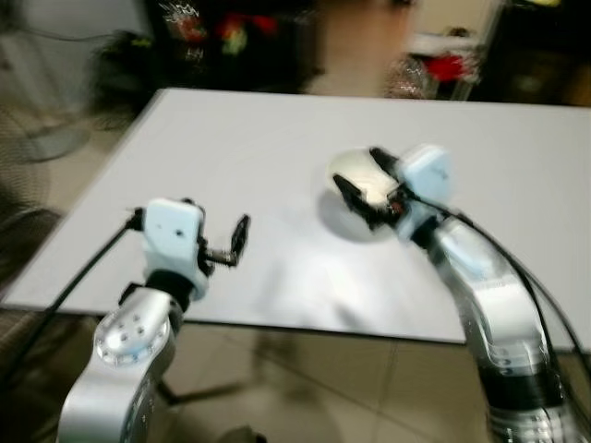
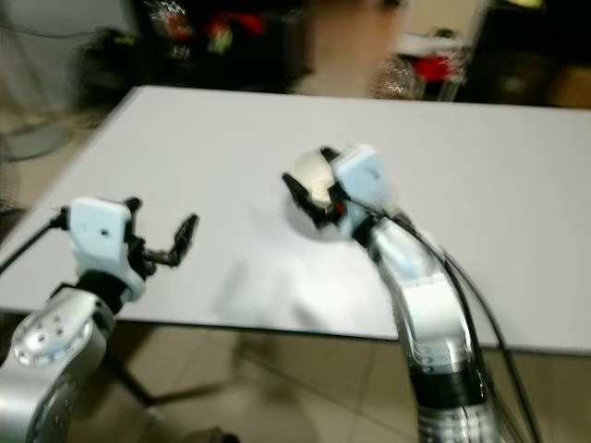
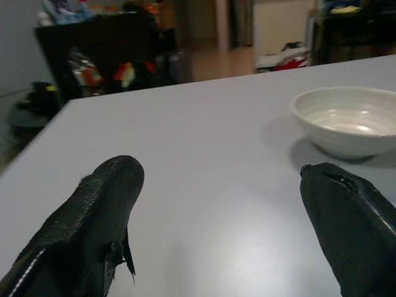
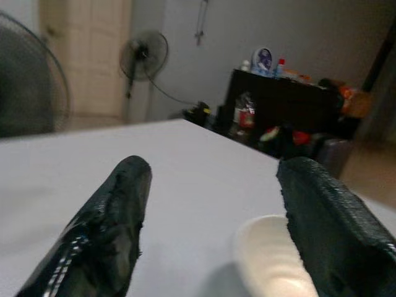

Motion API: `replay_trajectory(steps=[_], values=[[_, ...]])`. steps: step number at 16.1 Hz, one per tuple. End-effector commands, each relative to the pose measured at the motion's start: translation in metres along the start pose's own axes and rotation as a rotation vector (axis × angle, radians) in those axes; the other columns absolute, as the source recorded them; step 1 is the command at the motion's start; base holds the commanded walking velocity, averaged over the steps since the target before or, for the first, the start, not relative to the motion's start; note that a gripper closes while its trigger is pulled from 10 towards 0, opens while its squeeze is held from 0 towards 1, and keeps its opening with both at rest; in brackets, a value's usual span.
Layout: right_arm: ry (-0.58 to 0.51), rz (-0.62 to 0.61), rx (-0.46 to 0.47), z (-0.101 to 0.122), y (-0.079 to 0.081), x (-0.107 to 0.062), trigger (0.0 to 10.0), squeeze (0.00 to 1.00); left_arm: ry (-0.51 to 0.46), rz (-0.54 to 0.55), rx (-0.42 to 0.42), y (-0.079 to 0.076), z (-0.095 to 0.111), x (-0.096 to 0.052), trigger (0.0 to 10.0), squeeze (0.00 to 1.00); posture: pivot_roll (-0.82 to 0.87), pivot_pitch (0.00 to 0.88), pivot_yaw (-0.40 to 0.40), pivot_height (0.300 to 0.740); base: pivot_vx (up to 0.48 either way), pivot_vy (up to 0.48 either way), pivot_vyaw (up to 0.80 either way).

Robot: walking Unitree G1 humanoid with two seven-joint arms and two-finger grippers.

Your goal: Setting the table

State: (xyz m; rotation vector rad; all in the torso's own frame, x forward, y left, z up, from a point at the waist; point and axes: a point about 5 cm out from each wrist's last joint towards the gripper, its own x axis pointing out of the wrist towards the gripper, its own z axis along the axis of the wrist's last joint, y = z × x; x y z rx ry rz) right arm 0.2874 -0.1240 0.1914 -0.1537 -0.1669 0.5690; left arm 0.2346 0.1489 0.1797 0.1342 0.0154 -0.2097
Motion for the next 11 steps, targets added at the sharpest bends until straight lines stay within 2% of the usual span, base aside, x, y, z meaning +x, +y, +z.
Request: replay_trajectory(steps=[1,3,6,8,11], values=[[0.030,-0.041,0.042,0.002,0.007,-0.013,10.0,1.00,-0.006,0.009,0.020,0.002,0.000,0.001,10.0,0.00,-0.06,0.000,0.080,0.740,0.000,0.000,0.80],[0.073,-0.101,0.085,-0.001,0.012,-0.027,10.0,1.00,-0.004,0.033,-0.007,0.005,-0.001,-0.001,10.0,0.00,-0.07,0.000,0.085,0.740,0.000,0.000,0.80],[0.132,-0.157,0.105,-0.006,0.013,-0.039,10.0,1.00,0.015,0.062,-0.034,0.007,-0.007,-0.005,10.0,0.00,-0.08,0.000,0.075,0.740,0.000,0.000,0.80],[0.163,-0.166,0.111,-0.004,0.014,-0.042,10.0,1.00,0.038,0.062,-0.025,0.006,-0.014,-0.012,10.0,0.00,-0.08,0.000,0.070,0.740,0.000,0.000,0.80],[0.184,-0.164,0.115,-0.006,0.014,-0.044,10.0,1.00,0.037,0.079,-0.024,0.011,-0.013,-0.017,10.0,0.00,-0.08,0.000,0.070,0.740,0.000,0.000,0.80]])
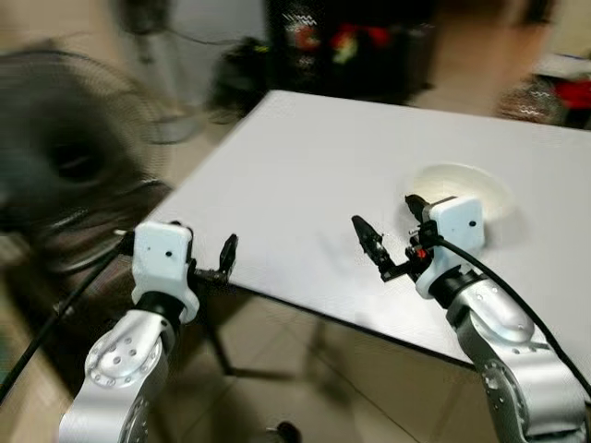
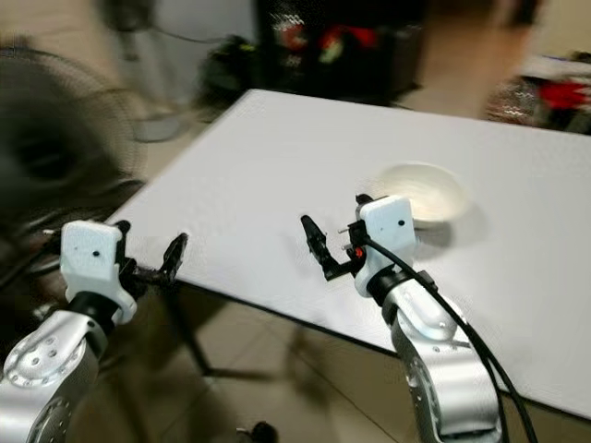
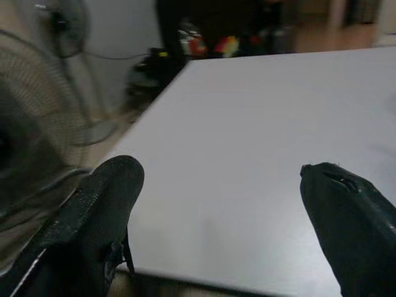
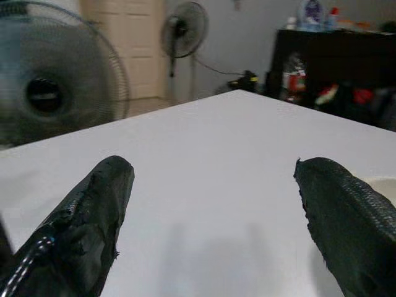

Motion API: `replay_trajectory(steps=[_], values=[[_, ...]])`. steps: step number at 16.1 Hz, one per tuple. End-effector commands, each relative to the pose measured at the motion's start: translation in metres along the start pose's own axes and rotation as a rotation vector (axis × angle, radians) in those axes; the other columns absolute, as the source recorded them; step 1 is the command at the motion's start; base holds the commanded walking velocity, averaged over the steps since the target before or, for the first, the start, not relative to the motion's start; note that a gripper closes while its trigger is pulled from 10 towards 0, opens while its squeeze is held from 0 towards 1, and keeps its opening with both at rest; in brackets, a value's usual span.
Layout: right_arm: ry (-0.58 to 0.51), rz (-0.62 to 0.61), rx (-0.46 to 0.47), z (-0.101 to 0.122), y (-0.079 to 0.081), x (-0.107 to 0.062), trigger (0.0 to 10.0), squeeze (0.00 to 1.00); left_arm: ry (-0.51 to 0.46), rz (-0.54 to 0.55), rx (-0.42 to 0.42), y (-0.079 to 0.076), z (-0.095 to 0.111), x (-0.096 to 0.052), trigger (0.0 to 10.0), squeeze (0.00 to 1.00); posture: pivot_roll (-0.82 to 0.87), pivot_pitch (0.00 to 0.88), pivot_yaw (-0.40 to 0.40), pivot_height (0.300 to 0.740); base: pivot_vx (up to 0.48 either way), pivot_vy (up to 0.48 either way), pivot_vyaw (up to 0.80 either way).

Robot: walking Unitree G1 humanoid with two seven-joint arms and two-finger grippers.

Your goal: Setting the table

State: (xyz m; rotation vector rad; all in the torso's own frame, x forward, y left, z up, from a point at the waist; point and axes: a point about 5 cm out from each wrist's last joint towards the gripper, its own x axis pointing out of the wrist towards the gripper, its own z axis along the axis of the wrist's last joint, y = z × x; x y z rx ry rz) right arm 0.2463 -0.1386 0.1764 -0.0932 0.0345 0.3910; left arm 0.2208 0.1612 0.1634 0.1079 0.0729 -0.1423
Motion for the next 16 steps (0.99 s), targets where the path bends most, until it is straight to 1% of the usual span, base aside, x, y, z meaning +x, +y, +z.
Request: replay_trajectory(steps=[1,3,5,6,9,11,12,16], values=[[0.001,0.011,0.016,0.0003,0.0020,-0.0011,10.0,1.00,-0.033,0.015,0.021,0.0064,0.0066,-0.0028,10.0,0.00,-0.06,0.000,0.059,0.740,0.000,0.000,0.80],[0.008,0.026,0.017,-0.0001,0.0031,-0.0004,10.0,1.00,-0.034,0.025,0.025,0.0086,0.0063,-0.0053,10.0,0.00,-0.06,0.000,0.053,0.740,0.000,0.000,0.80],[0.012,0.040,0.018,-0.0002,0.0043,0.0001,10.0,1.00,-0.032,0.017,0.021,0.0063,0.0052,-0.0066,10.0,0.00,-0.05,0.000,0.047,0.740,0.000,0.000,0.80],[0.014,0.047,0.016,-0.0006,0.0047,0.0004,10.0,1.00,-0.034,0.014,0.010,0.0045,0.0054,-0.0066,10.0,0.00,-0.05,0.000,0.046,0.740,0.000,0.000,0.80],[0.016,0.052,0.018,-0.0021,0.0051,0.0007,10.0,1.00,-0.033,0.045,-0.016,0.0076,0.0053,-0.0058,10.0,0.00,-0.04,0.000,0.043,0.740,0.000,0.000,0.80],[0.016,0.059,0.015,-0.0025,0.0059,0.0013,10.0,1.00,-0.029,0.048,-0.008,0.0095,0.0053,-0.0060,10.0,0.00,-0.04,0.000,0.041,0.740,0.000,0.000,0.80],[0.018,0.067,0.016,-0.0035,0.0069,0.0011,10.0,1.00,-0.030,0.077,-0.011,0.0130,0.0053,-0.0064,10.0,0.00,-0.03,0.000,0.037,0.740,0.000,0.000,0.80],[0.027,0.077,0.040,-0.0064,0.0082,0.0011,10.0,1.00,-0.023,0.087,0.001,0.0139,0.0041,-0.0087,10.0,0.00,-0.02,0.000,0.027,0.740,0.000,0.000,0.80]])
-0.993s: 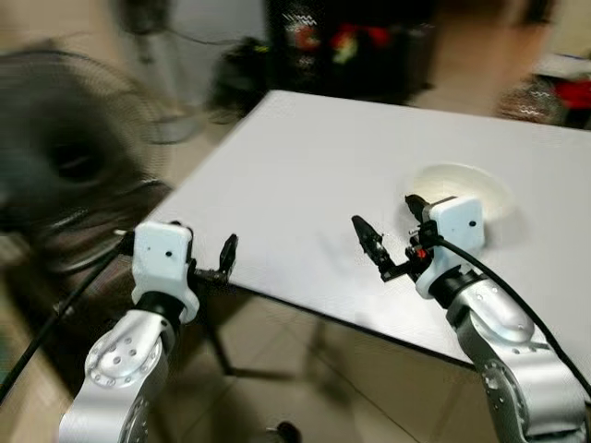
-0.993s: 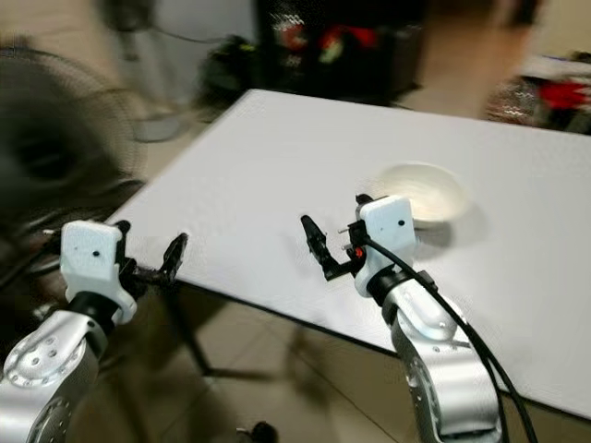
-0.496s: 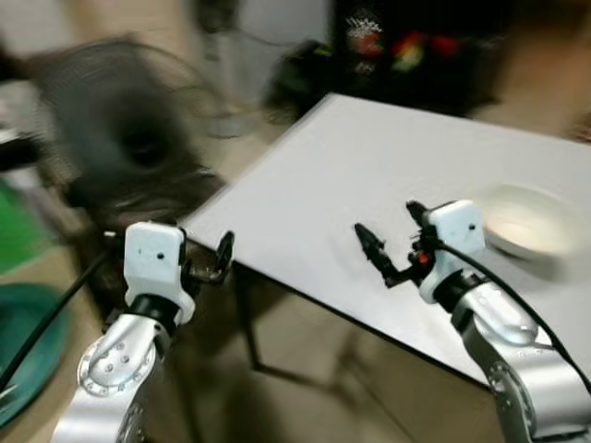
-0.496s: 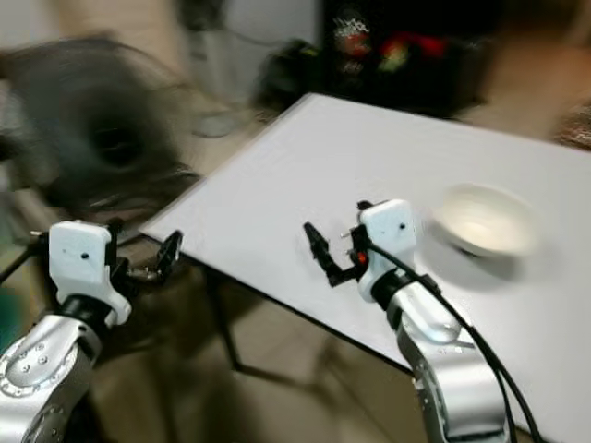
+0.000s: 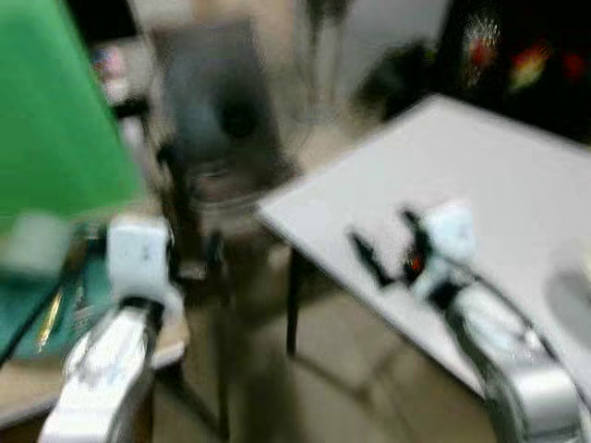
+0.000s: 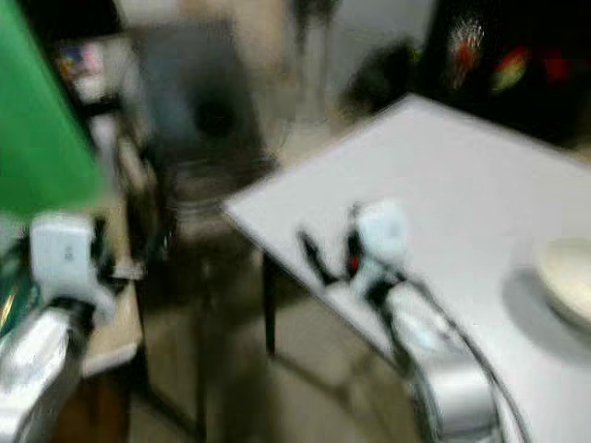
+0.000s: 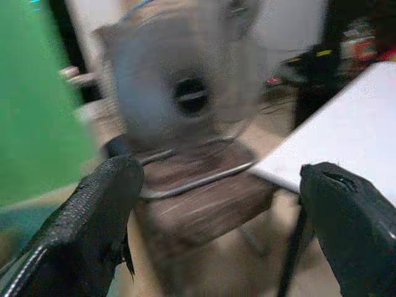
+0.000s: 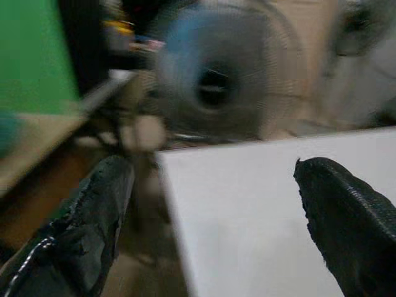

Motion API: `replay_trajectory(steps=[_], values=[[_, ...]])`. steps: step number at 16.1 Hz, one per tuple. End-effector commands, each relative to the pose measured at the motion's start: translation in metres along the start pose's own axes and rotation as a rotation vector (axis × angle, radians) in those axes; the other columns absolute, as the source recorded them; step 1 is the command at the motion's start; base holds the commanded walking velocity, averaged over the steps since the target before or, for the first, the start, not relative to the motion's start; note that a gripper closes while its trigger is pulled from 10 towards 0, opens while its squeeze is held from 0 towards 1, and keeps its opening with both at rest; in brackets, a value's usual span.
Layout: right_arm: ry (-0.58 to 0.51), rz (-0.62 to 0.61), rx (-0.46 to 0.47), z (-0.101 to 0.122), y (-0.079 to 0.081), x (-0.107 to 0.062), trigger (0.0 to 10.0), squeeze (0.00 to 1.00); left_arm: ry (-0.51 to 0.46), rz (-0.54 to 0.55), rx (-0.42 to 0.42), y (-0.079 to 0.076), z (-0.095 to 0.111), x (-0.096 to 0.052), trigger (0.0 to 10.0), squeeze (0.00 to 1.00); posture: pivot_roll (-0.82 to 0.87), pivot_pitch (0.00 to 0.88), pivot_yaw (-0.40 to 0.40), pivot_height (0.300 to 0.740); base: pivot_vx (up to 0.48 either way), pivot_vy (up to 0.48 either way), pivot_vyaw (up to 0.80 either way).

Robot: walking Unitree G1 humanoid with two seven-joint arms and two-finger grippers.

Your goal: Setting the table

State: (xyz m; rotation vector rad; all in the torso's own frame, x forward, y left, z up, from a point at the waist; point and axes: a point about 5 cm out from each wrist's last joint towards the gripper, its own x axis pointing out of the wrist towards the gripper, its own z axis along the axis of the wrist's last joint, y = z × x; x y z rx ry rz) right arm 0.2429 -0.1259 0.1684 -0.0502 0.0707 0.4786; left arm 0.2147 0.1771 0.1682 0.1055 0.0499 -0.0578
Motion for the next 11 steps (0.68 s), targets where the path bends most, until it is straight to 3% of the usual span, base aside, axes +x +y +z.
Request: replay_trajectory(steps=[1,11], values=[[0.004,-0.011,-0.002,0.0005,-0.0052,-0.0014,10.0,1.00,-0.005,0.003,0.008,-0.0014,0.0017,-0.0002,10.0,0.00,-0.02,0.000,0.027,0.740,0.000,0.000,0.80],[0.005,0.030,0.048,-0.0019,0.0007,0.0041,10.0,1.00,-0.023,0.038,0.007,-0.0002,0.0061,-0.0016,10.0,0.00,0.01,0.000,0.023,0.740,0.000,0.000,0.80]])
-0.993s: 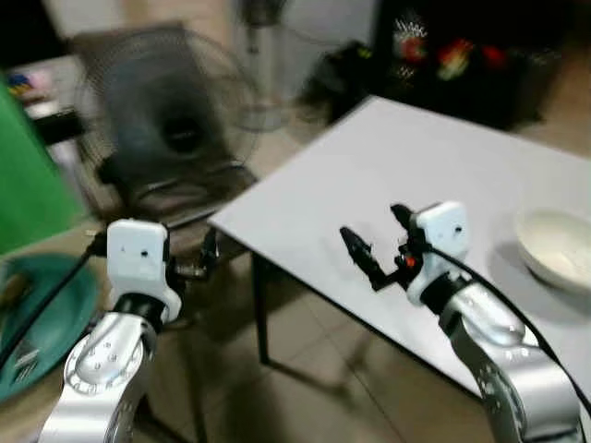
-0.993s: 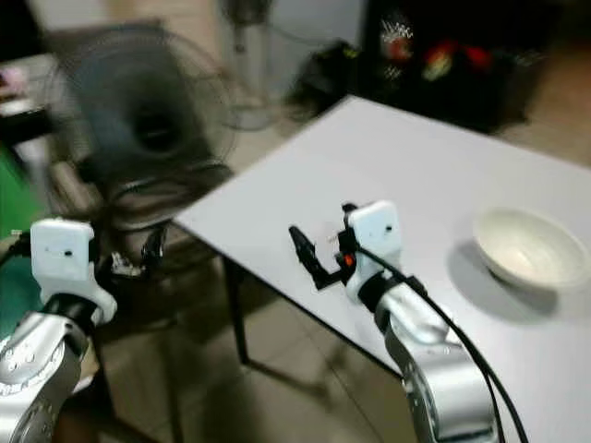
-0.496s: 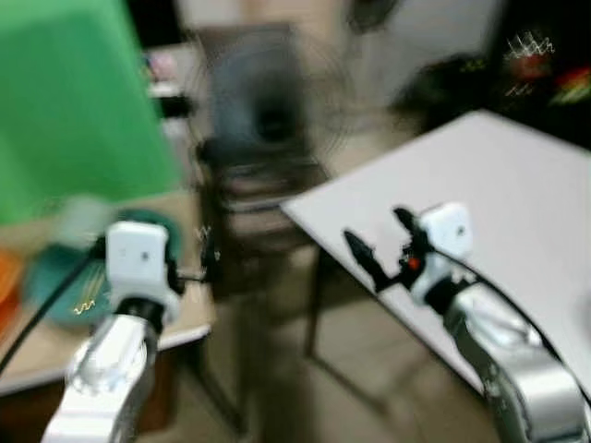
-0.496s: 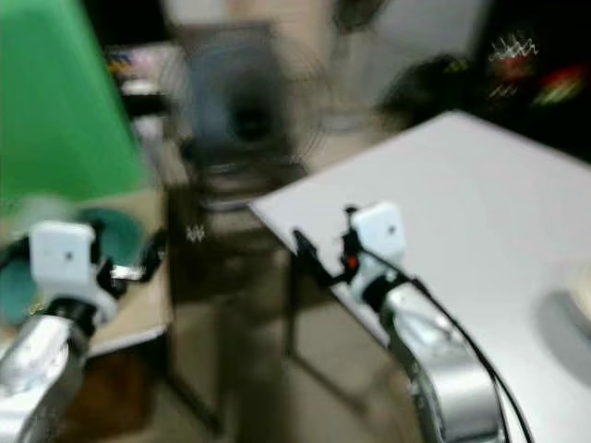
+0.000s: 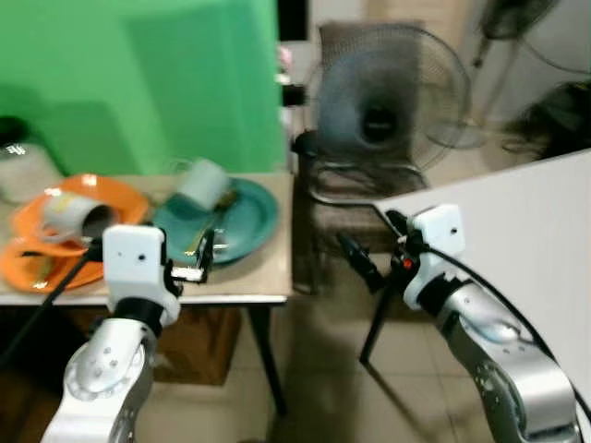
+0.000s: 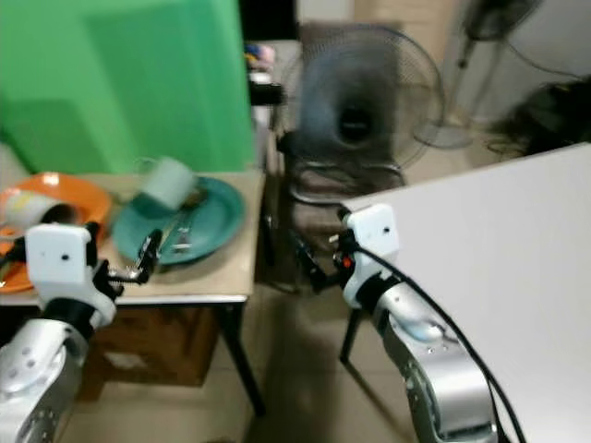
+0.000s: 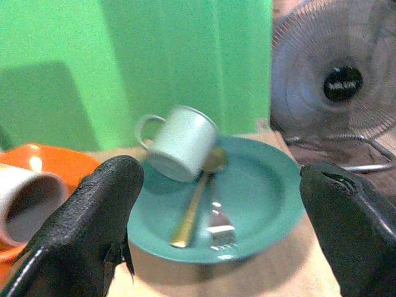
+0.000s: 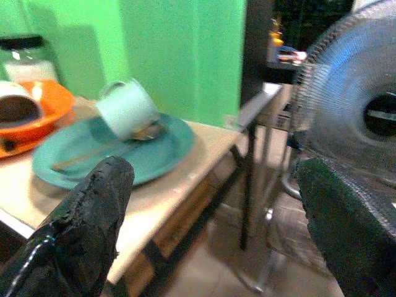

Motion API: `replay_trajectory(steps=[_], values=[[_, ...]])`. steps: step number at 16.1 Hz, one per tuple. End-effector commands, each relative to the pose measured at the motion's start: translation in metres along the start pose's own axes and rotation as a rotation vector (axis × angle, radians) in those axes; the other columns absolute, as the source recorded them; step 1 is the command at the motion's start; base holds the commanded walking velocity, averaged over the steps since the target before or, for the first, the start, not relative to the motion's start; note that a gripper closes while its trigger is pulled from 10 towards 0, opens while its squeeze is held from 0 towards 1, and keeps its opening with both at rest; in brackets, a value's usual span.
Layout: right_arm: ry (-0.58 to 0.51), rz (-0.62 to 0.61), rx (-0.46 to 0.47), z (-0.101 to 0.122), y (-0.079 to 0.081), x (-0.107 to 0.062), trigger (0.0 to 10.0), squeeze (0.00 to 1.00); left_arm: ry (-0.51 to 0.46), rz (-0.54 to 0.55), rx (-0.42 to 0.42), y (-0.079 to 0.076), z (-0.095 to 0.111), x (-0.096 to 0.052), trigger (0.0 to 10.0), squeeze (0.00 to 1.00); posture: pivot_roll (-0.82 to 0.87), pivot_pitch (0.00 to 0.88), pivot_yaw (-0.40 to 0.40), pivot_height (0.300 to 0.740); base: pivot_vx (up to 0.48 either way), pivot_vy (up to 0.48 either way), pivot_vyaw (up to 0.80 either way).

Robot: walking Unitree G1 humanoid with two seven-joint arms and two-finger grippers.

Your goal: Setting the table

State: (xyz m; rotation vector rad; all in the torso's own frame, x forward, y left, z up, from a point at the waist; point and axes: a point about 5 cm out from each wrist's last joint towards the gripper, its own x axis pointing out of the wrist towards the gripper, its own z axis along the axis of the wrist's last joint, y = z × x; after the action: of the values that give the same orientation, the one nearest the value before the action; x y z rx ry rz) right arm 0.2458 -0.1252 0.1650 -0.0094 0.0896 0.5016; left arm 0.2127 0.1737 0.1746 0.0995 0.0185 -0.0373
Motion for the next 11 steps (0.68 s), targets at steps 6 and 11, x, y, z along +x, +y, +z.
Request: replay_trajectory(steps=[6,11], values=[[-0.009,0.033,0.024,0.0007,0.0029,0.0045,10.0,1.00,-0.026,0.009,0.026,0.0015,0.0038,-0.0035,10.0,0.00,0.02,0.000,0.012,0.740,0.000,0.000,0.80],[-0.004,0.013,0.058,-0.0030,0.0013,0.0067,10.0,0.00,-0.007,-0.047,0.075,0.0007,0.0018,-0.0043,10.0,0.00,0.03,0.000,0.017,0.740,0.289,0.000,0.11]])
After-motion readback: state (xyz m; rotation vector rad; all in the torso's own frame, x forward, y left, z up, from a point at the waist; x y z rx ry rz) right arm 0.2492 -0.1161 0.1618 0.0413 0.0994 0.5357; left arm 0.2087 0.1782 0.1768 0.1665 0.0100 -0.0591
